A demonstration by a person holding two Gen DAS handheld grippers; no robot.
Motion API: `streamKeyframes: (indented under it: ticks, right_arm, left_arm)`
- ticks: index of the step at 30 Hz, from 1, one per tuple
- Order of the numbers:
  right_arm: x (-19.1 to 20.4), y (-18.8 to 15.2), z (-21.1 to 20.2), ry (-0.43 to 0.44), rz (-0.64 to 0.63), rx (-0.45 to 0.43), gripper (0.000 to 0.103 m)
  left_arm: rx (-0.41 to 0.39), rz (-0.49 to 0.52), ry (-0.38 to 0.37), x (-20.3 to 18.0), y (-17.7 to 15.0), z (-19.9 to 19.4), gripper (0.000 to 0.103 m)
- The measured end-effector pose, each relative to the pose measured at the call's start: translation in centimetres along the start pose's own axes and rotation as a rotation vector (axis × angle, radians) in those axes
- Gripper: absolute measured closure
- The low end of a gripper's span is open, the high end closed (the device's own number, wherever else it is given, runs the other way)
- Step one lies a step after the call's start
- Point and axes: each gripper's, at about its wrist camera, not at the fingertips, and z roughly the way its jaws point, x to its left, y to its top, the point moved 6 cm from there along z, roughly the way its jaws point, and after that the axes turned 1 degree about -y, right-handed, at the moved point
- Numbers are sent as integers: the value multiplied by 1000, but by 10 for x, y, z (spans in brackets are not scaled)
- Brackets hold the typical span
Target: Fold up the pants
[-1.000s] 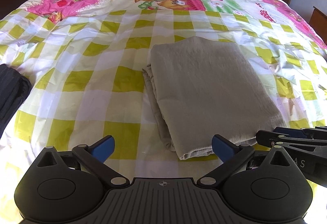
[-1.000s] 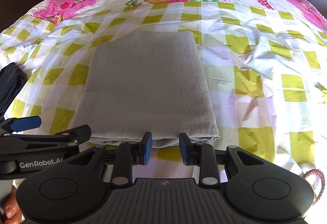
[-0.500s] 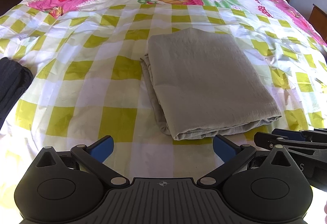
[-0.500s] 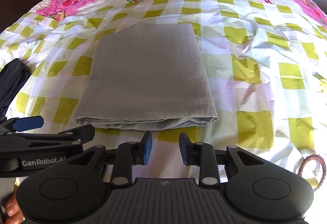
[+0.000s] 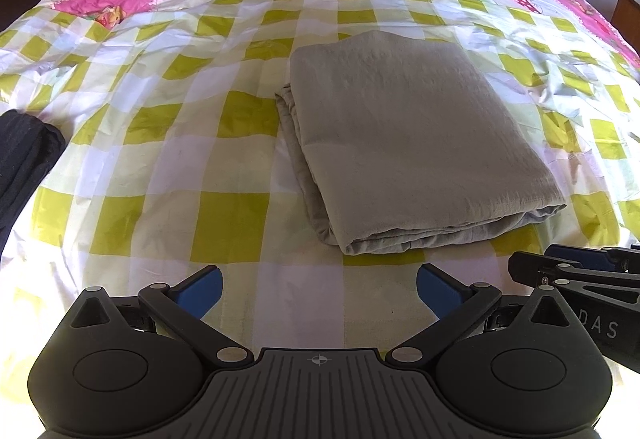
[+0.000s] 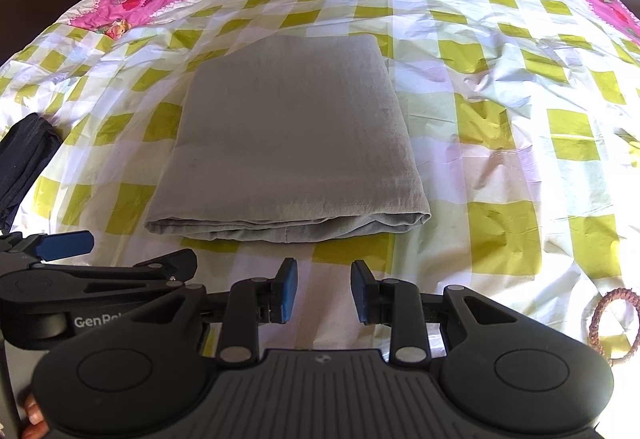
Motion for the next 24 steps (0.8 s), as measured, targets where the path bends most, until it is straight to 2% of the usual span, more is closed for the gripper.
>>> streamKeyframes:
  ticks: [4, 9, 15, 24]
  right_arm:
    - [1, 0, 2, -3, 2, 3, 60]
    - [2, 1, 4, 6, 8, 2, 60]
    - [3, -2, 10, 8, 19, 14, 60]
    - [0, -2, 10, 6, 26, 16, 60]
  left_arm:
    - [1, 24, 7, -1, 2, 3, 0]
    - [10, 9, -3, 0, 1, 8, 0]
    - [15, 36, 28, -1, 0, 13, 0]
    - [23, 44, 34, -5, 2, 15, 1]
